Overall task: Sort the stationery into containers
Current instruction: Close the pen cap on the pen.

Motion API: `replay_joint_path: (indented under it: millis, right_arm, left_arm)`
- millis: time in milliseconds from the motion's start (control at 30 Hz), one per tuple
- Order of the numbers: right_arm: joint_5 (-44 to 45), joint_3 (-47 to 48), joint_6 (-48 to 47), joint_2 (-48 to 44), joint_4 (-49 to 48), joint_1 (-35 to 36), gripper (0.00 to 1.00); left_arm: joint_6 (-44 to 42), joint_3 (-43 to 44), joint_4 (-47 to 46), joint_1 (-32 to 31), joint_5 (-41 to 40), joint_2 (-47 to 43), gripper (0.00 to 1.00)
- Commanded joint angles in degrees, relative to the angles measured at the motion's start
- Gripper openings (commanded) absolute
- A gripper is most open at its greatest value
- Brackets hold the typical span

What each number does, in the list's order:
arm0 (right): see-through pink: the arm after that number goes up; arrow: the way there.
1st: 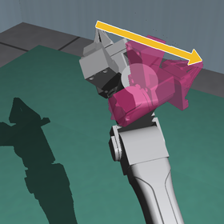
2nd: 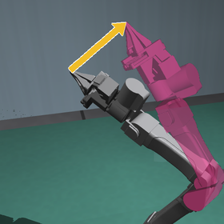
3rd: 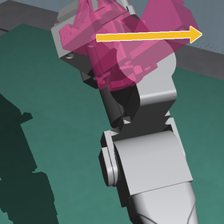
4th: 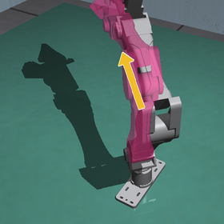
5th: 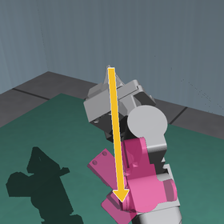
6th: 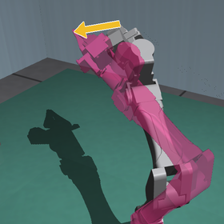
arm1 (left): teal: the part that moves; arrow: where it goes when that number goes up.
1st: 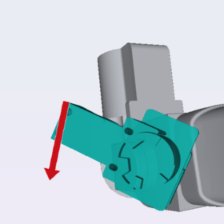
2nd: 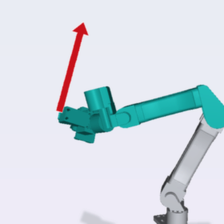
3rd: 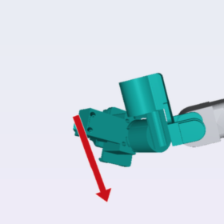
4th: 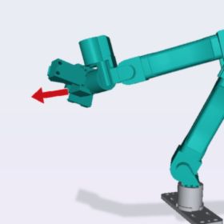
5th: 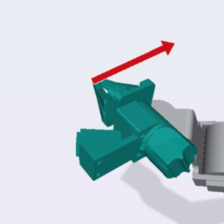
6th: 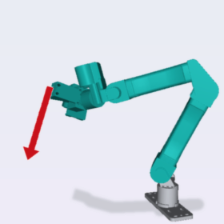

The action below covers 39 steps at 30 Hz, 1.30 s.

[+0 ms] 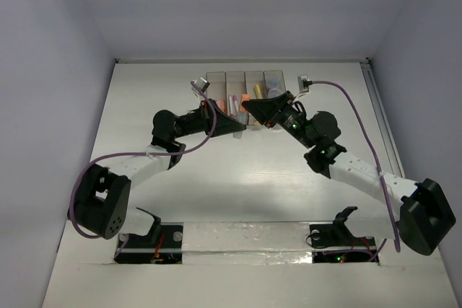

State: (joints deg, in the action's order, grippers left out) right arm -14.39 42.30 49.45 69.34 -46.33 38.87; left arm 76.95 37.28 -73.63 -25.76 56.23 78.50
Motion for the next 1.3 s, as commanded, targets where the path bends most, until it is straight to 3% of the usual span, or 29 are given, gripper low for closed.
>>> replay_joint_path:
  millis: [0, 267, 833, 1233, 1267]
  right_arm:
    - [-12.24, -0.82, -5.94, 0.09, 13.79, 8.32, 0.0]
    - [-8.81, -2.39, -7.7, -0.26, 16.44, 12.19, 0.0]
    - [-9.07, -9.61, -7.09, -6.14, 17.94, 12.19, 0.0]
    - [-5.21, -3.03, -10.51, -8.17, 18.47, 12.19, 0.0]
    - [-4.68, -2.06, -10.86, -8.0, 18.55, 12.19, 0.0]
  left_arm:
    - [1.45, 6.67, -16.73, 1.41, -13.77, -0.37, 0.0]
    - [1.89, 7.46, -17.78, 1.41, -13.86, -0.01, 0.0]
    - [1.98, 7.9, -17.6, 3.79, -14.83, -1.6, 0.0]
    - [2.15, 5.79, -16.64, 2.2, -11.67, -0.1, 0.0]
    - [2.42, 5.18, -16.73, 2.2, -11.49, 0.25, 0.12]
